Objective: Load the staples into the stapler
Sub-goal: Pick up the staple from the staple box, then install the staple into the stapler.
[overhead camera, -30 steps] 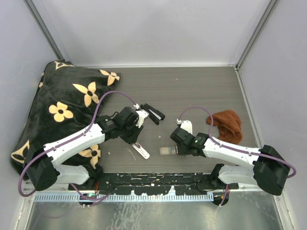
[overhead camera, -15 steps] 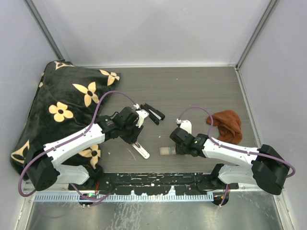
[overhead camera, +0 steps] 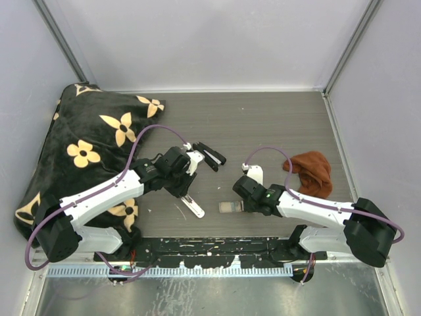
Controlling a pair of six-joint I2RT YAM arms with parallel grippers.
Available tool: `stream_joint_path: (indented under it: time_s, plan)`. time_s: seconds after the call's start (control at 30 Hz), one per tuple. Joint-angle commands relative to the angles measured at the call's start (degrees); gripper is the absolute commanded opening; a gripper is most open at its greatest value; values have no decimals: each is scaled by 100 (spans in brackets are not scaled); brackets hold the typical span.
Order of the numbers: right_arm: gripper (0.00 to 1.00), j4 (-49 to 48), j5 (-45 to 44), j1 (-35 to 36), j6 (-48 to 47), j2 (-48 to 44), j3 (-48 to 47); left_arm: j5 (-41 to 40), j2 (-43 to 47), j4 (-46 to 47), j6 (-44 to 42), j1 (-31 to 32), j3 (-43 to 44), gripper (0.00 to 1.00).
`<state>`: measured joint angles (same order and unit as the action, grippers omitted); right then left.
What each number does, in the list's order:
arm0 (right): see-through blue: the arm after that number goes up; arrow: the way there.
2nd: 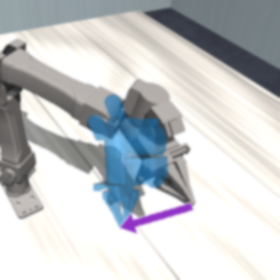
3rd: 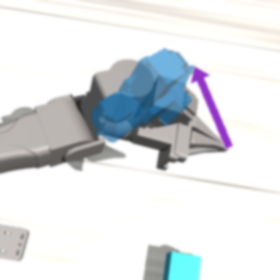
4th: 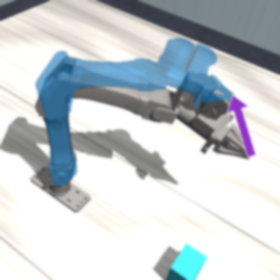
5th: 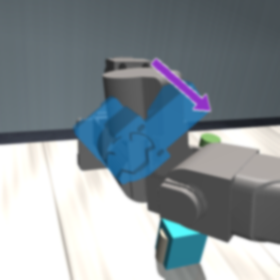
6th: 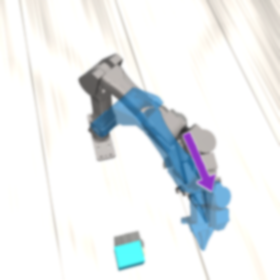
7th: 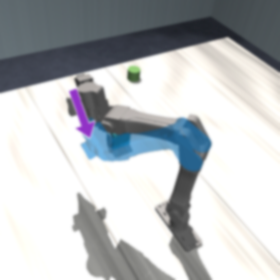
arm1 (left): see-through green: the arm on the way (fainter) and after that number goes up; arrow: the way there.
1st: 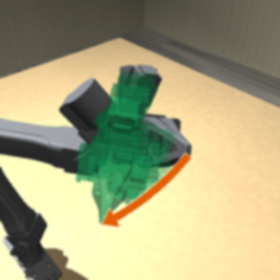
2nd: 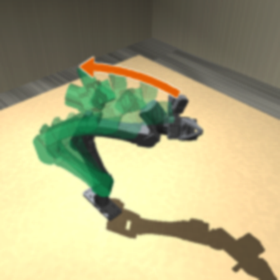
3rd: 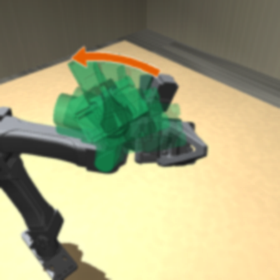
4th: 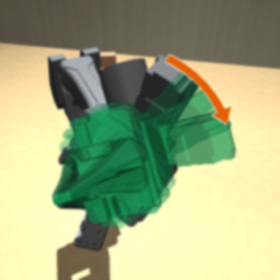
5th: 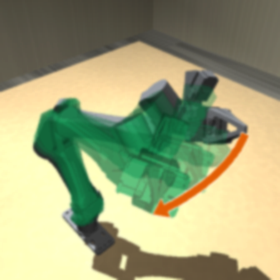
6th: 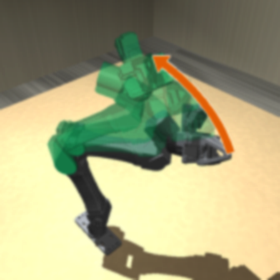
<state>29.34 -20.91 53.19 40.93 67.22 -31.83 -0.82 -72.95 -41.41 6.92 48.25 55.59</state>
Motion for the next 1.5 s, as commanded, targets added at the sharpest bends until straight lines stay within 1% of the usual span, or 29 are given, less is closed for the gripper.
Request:
stream_joint_path:
  time_s: [0.0,0.13,0.33,0.43,0.5,0.57,0.67,0.8,1.03,1.23,1.3,1.47]
  plan:
    - [23,-147,-236,-2,79,-24,-10,-35,90,256,-50,7,198,0]
    - [21,70,-308,-3,-82,-261,-100,-20,80,249,-44,6,192,0]
    - [20,-244,361,140,-802,-1039,-147,152,63,280,-19,5,213,0]
    - [20,-530,747,438,-1249,-1364,-202,271,61,285,7,2,206,0]
    - [20,-827,1197,631,-1448,-1551,-173,358,61,295,26,3,216,0]
    - [20,-1141,1591,809,-1542,-1700,-119,423,-97,293,48,3,215,0]
    - [19,-1508,1805,1059,-1591,-1726,-115,517,-177,275,80,2,228,0]
    - [19,-1818,1822,1466,-1684,-1335,-318,654,-257,258,117,6,258,0]
    - [19,-1809,1291,2058,-1785,-258,-974,732,-257,240,167,2,272,0]
    - [19,-1608,888,2270,-1708,547,-1444,749,-262,212,196,6,280,0]
    - [19,-1521,623,2319,-1682,765,-1557,767,-249,210,202,2,277,0]
    - [18,-1449,396,2391,-1581,972,-1613,739,-221,208,222,8,265,0]
